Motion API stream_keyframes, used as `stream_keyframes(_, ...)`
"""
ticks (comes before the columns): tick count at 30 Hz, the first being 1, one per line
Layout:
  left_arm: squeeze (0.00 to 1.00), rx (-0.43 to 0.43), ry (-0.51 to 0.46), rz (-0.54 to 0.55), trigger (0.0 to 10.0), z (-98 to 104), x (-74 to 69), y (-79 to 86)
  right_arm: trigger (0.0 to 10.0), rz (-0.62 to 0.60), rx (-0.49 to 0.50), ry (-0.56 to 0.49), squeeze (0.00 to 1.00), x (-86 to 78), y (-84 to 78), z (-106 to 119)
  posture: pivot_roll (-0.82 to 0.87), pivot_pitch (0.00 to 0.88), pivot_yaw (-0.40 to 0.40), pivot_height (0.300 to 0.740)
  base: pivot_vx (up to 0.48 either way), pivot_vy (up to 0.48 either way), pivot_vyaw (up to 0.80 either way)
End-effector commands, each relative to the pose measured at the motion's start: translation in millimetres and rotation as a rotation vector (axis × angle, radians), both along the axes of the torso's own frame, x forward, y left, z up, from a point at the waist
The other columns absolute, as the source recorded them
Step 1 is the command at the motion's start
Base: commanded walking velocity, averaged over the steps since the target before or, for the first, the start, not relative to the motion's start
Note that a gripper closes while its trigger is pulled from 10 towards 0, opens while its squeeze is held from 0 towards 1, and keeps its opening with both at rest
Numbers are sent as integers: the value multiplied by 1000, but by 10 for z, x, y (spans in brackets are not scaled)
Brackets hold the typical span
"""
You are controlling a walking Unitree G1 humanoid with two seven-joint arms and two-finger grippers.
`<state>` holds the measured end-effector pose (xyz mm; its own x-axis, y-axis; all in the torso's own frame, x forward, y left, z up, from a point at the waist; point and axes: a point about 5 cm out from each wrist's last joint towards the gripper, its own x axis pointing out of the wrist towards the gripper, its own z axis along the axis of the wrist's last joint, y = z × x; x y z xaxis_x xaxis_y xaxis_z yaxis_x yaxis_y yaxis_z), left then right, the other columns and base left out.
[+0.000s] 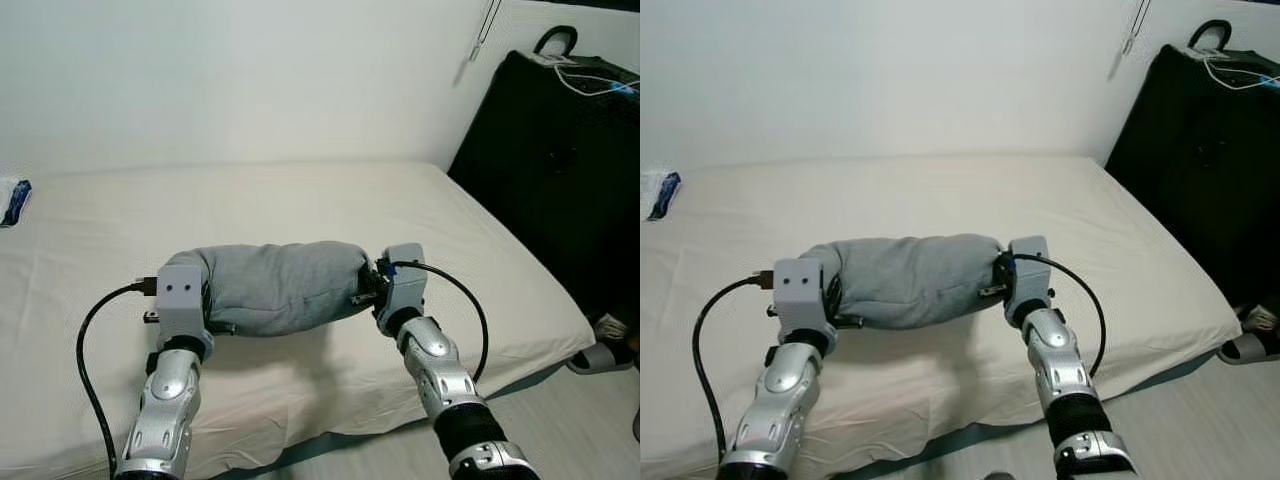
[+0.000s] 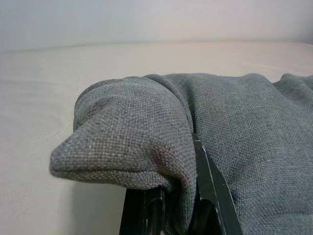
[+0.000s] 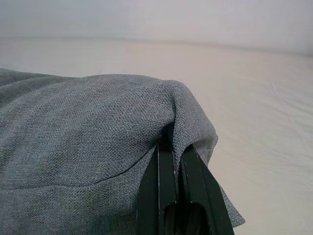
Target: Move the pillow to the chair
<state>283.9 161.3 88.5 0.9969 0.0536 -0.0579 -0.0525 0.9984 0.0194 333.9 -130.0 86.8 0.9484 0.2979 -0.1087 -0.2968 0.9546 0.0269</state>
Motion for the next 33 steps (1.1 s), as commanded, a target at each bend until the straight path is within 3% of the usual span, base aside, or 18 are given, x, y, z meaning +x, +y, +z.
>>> stream_keyframes(1, 0, 10, -33, -59, 10000, 70, 17, -120, 10000, 35, 18, -36, 0, 13, 45, 87, 39, 0, -151, 670, 0, 0, 0)
stream_keyframes(27, 0, 7, -34, -58, 10000, 82, 78, -103, 10000, 42, 26, -64, 0, 76, 80, 159, 45, 0, -144, 740, 0, 0, 0)
stream_keyframes(30, 0, 1, -29, -62, 10000, 74, 87, -116, 10000, 18, 71, -7, 0, 105, 81, 122, 45, 0, -145, 740, 0, 0, 0)
stream_keyframes(33, 0, 5, -17, -68, 10000, 34, 65, -123, 10000, 35, -14, 30, 0, 88, 103, 28, 50, 0, -147, 740, 0, 0, 0)
